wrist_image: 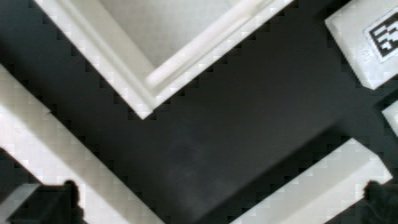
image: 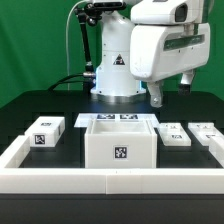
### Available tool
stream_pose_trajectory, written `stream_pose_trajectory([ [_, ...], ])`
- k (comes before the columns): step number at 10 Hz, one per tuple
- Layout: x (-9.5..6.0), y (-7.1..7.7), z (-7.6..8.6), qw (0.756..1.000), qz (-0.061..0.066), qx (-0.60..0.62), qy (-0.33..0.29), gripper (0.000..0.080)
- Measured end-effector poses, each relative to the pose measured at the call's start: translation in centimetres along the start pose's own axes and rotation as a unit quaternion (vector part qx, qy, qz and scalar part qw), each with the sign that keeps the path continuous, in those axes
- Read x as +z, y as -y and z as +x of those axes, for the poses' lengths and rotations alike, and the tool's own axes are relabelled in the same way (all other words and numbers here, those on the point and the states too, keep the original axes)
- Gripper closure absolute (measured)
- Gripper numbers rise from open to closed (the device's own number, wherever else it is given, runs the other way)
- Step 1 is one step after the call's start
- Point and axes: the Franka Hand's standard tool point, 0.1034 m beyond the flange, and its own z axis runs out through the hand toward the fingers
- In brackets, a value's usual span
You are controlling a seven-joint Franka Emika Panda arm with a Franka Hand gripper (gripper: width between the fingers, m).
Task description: Assemble cabinet
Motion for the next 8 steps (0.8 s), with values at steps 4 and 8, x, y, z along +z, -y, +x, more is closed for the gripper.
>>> stream_pose_trajectory([
  [4, 0.3, 0.3, -0.9, 0.996, -0.01, -0.087, -0.008, 0.0002],
  [8, 1.2, 0.9, -2.4, 0.985, -0.005, -0.172, 0.004, 0.0002],
])
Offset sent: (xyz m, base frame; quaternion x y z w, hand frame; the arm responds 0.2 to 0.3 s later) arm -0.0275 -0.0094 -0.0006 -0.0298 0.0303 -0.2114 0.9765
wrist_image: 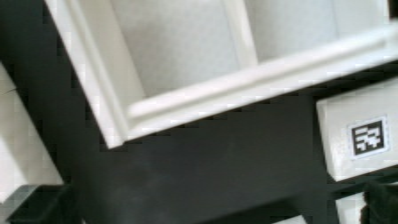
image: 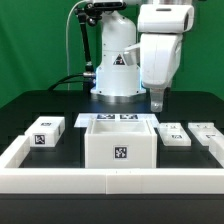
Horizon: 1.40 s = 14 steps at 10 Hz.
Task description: Assemble cabinet
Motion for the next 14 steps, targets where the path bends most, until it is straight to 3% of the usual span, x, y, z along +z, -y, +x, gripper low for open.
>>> stream_pose_trajectory([
  [3, 0.1, -0.1, -0.1, 1.0, -0.003, -0.017, 0.0, 0.0002],
  [5, 1.3, 0.5, -1.6, 0.984, -0.04, -0.174, -0.006, 0.0002],
  [11, 1.8, 0.7, -2.4, 0.982, -0.039, -0.187, -0.002, 0.0002],
  [12, 2.5, 1.8, -3.3, 0.983, -0.028, -0.183, 0.0, 0.0002],
  [14, 3.9, 5.0, -4.3, 0.983, -0.025, -0.183, -0.004, 0.0002],
])
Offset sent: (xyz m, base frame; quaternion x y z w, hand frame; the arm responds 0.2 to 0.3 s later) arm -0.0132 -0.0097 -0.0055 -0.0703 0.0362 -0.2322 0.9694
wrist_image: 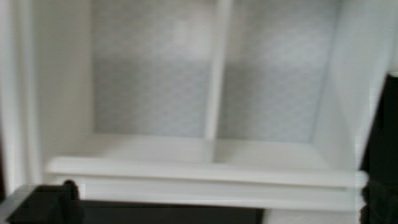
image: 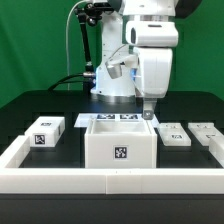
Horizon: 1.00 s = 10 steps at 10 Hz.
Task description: Assemble cabinet
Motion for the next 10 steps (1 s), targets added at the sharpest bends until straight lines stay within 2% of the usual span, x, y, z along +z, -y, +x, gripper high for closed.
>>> stream_pose_trajectory([
  [2, -0.1, -0.3, -0.1, 1.0, 0.001, 0.0, 0.001, 0.0002],
  [5, 0.3, 0.1, -0.2, 1.0, 0.004, 0.001, 0.0, 0.0002],
  [6, 1.3, 2.2, -1.0, 1.0, 0.009, 0.009, -0.003, 0.0002],
  [7, 1.6, 2.7, -1.1, 1.0, 0.013, 0.011, -0.003, 0.0002],
  [8, 1.9, 3.1, -0.9, 1.0, 0.009, 0.018, -0.005, 0.0002],
  [9, 2.3, 3.5, -0.9, 1.0, 0.011, 0.019, -0.006, 0.0002],
  [10, 2.8, 3.7, -1.0, 1.0, 0.016, 0.02, -0.007, 0.0002],
])
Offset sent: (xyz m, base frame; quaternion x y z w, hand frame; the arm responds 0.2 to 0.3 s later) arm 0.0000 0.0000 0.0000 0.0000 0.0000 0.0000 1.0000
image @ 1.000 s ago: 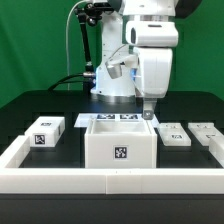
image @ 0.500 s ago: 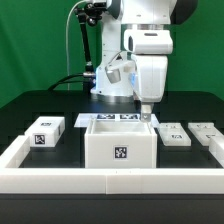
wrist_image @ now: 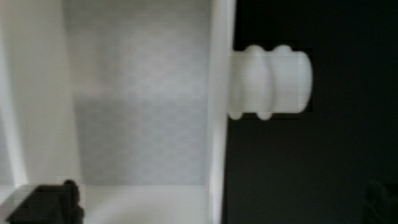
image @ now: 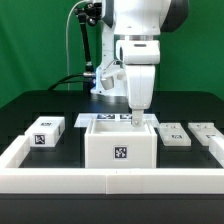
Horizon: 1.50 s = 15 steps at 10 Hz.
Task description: Assemble cabinet
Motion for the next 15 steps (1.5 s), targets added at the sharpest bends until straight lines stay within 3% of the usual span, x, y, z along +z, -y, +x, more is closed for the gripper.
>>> stream_pose_trajectory([
  [3, 1.3, 0.3, 0.0, 1.0, 0.011, 0.005, -0.002, 0.0002],
  [7, 1.5, 0.4, 0.1, 1.0, 0.013, 0.009, -0.002, 0.0025],
  [11, 1.5, 0.4, 0.1, 1.0, 0.012, 0.01, -0.002, 0.0724],
  [12, 1.4, 0.3, 0.1, 1.0, 0.011, 0.01, -0.002, 0.0764],
  [15, 1.4, 0.3, 0.1, 1.0, 0.011, 0.01, -0.002, 0.0764],
])
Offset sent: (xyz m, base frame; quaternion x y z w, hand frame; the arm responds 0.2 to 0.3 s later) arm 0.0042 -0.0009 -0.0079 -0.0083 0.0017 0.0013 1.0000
